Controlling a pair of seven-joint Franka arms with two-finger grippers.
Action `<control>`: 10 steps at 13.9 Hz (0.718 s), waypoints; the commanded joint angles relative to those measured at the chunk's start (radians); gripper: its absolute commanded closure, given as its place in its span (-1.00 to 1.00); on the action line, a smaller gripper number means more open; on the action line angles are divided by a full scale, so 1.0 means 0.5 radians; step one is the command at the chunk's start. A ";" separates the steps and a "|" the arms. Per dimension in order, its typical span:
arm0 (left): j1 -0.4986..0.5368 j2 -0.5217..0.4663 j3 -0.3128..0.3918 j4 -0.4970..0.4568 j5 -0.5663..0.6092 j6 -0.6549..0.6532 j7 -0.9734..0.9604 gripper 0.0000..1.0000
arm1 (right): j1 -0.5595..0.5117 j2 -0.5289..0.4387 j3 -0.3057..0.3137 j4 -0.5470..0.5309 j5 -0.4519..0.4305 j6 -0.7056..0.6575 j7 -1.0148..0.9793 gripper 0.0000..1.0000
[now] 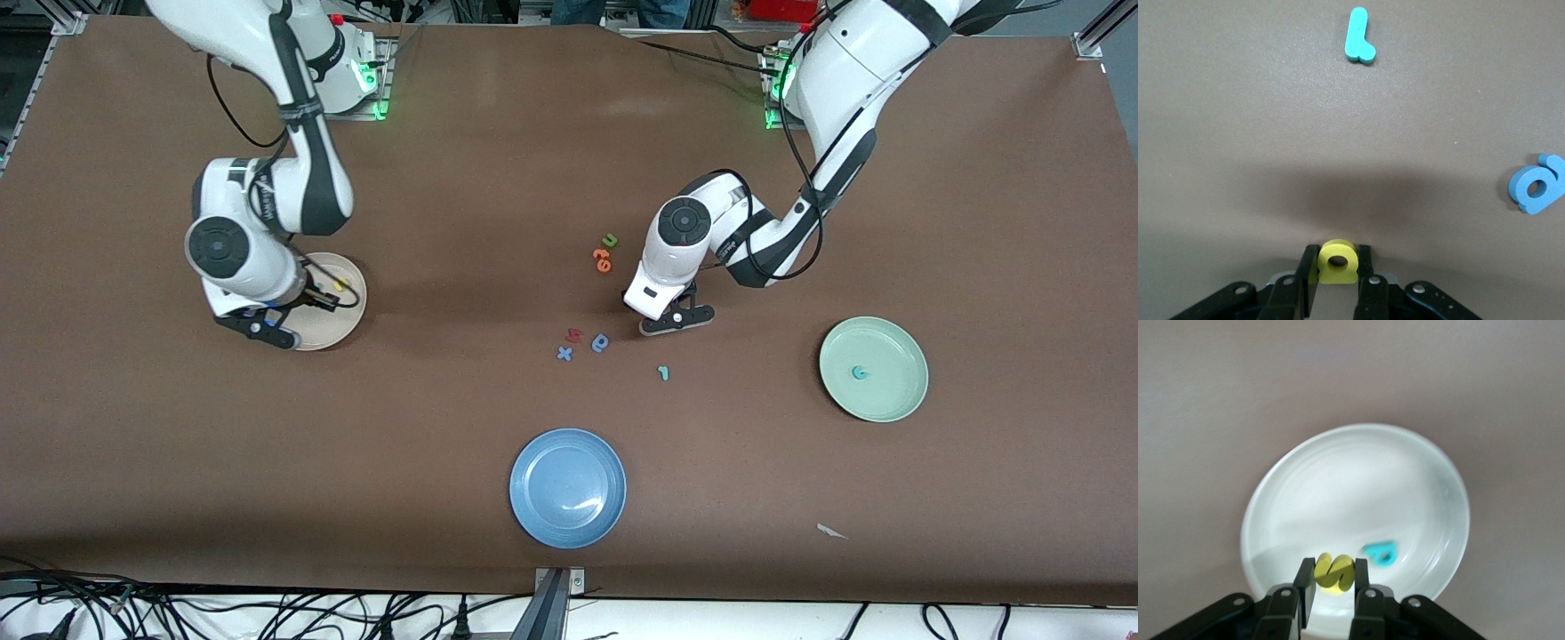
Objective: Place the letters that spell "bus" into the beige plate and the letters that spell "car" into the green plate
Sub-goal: 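Carry the s to the plate while the left gripper grasps the teal l, then release the s while the left gripper drops the l on the green plate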
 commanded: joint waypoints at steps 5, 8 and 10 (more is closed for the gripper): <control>0.399 -0.076 -0.015 0.121 0.040 -0.233 0.625 0.68 | -0.083 0.198 0.012 0.008 0.424 0.142 -0.446 0.33; 0.590 -0.077 -0.016 0.234 0.003 -0.383 1.027 0.68 | -0.077 0.183 0.012 0.038 0.424 0.127 -0.446 -0.95; 0.716 -0.080 -0.019 0.320 -0.033 -0.491 1.303 0.68 | -0.071 0.134 0.012 0.063 0.424 0.094 -0.453 -0.98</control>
